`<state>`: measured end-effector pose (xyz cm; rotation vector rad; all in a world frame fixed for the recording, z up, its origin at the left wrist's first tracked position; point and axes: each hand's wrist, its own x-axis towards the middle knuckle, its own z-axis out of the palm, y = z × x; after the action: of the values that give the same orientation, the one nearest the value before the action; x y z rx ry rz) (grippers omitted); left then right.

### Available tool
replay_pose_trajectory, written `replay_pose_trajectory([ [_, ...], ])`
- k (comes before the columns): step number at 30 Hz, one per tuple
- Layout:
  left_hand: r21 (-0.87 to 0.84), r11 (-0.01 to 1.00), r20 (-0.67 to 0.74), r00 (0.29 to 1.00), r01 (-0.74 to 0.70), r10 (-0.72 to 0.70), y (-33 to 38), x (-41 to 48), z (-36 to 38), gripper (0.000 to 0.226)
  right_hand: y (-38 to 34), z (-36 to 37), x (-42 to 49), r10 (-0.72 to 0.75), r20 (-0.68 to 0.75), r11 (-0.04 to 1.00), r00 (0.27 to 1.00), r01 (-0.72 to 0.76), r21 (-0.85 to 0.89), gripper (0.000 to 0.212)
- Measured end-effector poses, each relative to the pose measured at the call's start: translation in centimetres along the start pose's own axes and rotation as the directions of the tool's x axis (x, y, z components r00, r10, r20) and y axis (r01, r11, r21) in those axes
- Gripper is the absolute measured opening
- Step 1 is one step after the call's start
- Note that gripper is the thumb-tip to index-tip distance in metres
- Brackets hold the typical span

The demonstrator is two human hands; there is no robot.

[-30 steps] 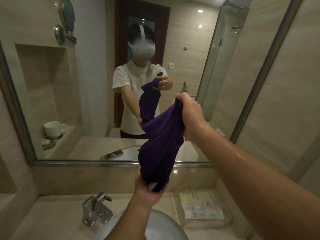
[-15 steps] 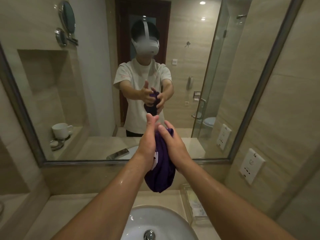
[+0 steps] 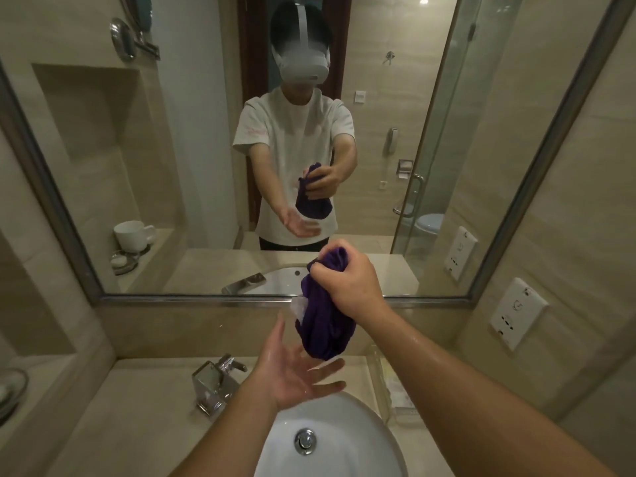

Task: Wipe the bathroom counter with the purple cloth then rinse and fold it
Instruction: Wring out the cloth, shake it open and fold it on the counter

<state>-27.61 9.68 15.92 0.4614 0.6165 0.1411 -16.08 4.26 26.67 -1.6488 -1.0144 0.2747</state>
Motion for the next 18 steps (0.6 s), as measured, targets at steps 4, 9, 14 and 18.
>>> replay_pose_trajectory([
  [4,-0.165,0.983,0.218,0.975,0.079,-0.042,-0.2,0.1,0.5,0.102,1.4,-0.3,0.6,-0.004,0.255,0.995,0.967,0.030,-0.097,0.038],
  [9,-0.174,0.976,0.111,0.988,0.127,-0.109,0.1,0.5,2.9,0.094,1.4,0.1,0.5,0.033,0.409,0.996,0.912,0.002,-0.084,0.012],
  [14,-0.336,0.940,-0.058,0.994,0.064,-0.089,0.2,1.7,3.4,0.058,2.0,0.7,0.6,0.040,0.487,0.994,0.872,0.013,-0.105,0.011],
  [18,-0.334,0.932,-0.164,0.982,-0.142,0.091,0.8,1.8,4.8,0.038,2.8,1.4,0.7,0.008,0.346,1.000,0.938,0.003,-0.031,0.006],
])
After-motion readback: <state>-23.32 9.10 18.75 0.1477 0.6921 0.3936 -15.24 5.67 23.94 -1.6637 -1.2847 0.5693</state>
